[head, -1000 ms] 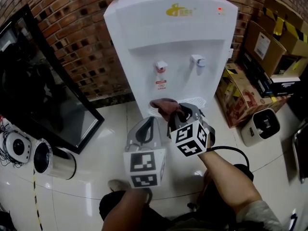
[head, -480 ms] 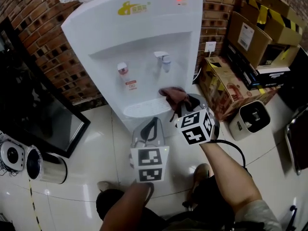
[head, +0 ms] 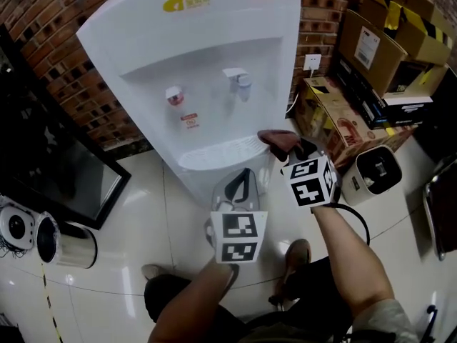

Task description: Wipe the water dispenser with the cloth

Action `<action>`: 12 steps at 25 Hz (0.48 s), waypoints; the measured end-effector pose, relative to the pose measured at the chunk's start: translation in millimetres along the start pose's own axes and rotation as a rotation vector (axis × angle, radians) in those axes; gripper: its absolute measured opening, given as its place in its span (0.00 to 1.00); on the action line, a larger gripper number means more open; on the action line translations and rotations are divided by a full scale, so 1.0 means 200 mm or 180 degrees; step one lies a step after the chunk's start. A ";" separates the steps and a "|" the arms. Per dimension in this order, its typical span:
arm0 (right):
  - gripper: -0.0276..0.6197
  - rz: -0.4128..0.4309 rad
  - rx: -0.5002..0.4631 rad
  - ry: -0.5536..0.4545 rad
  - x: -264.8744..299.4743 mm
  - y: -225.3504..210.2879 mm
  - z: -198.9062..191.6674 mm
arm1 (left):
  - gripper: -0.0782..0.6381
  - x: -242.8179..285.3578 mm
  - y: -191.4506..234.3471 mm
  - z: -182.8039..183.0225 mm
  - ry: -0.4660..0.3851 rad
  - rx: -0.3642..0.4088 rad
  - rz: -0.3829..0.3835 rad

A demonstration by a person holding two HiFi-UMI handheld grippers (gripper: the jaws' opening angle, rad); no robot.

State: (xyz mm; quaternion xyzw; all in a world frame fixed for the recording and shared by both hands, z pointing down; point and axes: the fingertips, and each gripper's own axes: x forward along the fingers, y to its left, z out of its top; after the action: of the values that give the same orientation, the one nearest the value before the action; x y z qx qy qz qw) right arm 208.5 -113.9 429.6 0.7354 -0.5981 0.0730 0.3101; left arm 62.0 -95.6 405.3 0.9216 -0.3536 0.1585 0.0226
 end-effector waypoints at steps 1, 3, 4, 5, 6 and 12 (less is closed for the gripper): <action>0.14 0.0002 -0.0001 0.0009 0.00 0.00 0.00 | 0.11 0.00 -0.01 0.00 -0.0003 -0.0008 -0.0014; 0.14 0.0015 -0.0022 0.0022 0.01 0.02 0.00 | 0.11 0.00 -0.02 0.01 -0.0018 -0.0007 -0.0037; 0.14 0.0023 -0.0039 0.0028 0.01 0.02 0.00 | 0.11 0.00 -0.02 0.02 -0.0027 -0.0004 -0.0041; 0.14 0.0031 -0.0050 0.0030 0.01 0.02 0.00 | 0.11 -0.01 -0.02 0.03 -0.0037 -0.0001 -0.0038; 0.14 0.0044 -0.0047 0.0025 0.00 0.03 0.01 | 0.11 -0.02 -0.01 0.03 -0.0047 0.0003 -0.0028; 0.14 0.0442 0.0217 -0.0193 -0.13 0.23 0.16 | 0.11 -0.15 0.13 0.06 -0.0112 0.0019 0.0134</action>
State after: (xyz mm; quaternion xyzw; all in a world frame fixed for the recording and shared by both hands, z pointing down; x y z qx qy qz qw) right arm 150.3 -113.0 408.5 0.7041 -0.6539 0.0923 0.2608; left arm 27.3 -96.8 383.2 0.9166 -0.3729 0.1438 0.0102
